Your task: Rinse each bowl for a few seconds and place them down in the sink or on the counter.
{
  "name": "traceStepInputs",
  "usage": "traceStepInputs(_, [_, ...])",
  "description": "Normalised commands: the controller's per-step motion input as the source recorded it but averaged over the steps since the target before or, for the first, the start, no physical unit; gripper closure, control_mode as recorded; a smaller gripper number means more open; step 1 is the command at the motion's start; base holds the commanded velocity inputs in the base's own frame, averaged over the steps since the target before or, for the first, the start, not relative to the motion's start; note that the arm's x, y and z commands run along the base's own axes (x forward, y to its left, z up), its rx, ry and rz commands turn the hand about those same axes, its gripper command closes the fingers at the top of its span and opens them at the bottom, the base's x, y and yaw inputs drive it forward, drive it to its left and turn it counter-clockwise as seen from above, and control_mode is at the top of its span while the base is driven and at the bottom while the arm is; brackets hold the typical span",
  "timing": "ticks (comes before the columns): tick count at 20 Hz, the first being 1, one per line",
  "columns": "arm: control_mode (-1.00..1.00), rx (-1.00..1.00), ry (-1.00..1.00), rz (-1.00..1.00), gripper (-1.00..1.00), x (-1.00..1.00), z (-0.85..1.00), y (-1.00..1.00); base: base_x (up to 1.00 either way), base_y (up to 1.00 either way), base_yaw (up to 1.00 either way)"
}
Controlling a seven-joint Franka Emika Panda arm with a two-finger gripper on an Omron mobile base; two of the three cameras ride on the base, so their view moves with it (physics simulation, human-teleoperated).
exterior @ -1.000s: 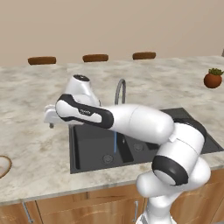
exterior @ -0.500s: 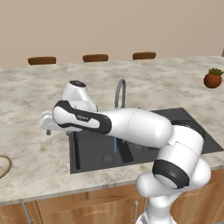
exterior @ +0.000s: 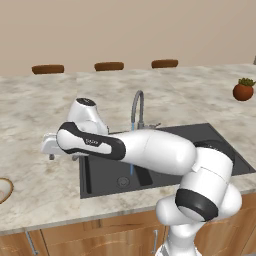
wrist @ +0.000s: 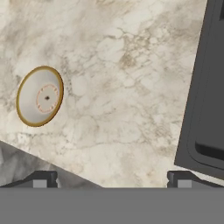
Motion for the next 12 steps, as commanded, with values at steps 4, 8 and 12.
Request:
traceStepInputs(4, [-1.00,0.05,-0.02,-0.03,-1.00,-0.09,-0.09,0.16,0.00,0.00,0.00])
traceStepInputs(8, [-1.00,0.04,-0.02,-0.01,-1.00,-0.09,-0.06,0.09,0.00,0.00,0.00])
traceStepInputs(12, [-1.00,0.02,0.00,0.00,-1.00,-0.07,-0.03,0.03,0.00,0.00,0.00])
